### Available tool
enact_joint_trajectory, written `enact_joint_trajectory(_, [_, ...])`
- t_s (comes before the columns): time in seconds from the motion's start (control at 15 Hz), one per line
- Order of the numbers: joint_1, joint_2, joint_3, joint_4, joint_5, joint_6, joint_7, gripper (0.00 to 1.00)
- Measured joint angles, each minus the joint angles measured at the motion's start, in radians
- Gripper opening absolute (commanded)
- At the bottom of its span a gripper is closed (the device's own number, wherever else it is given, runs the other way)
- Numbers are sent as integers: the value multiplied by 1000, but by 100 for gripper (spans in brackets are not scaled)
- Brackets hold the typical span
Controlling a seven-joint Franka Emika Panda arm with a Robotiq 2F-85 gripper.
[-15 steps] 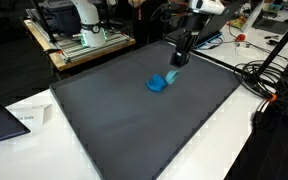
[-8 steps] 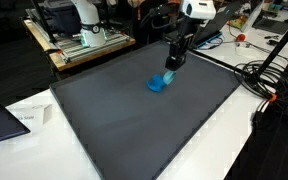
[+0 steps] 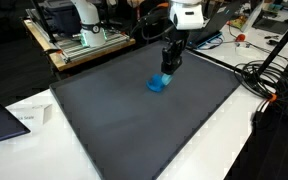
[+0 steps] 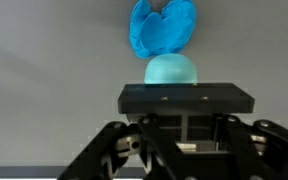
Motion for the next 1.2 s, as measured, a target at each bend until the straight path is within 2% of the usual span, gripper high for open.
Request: enact_joint_trajectory(1.2, [-195,68,42,-9,379,8,-393,22])
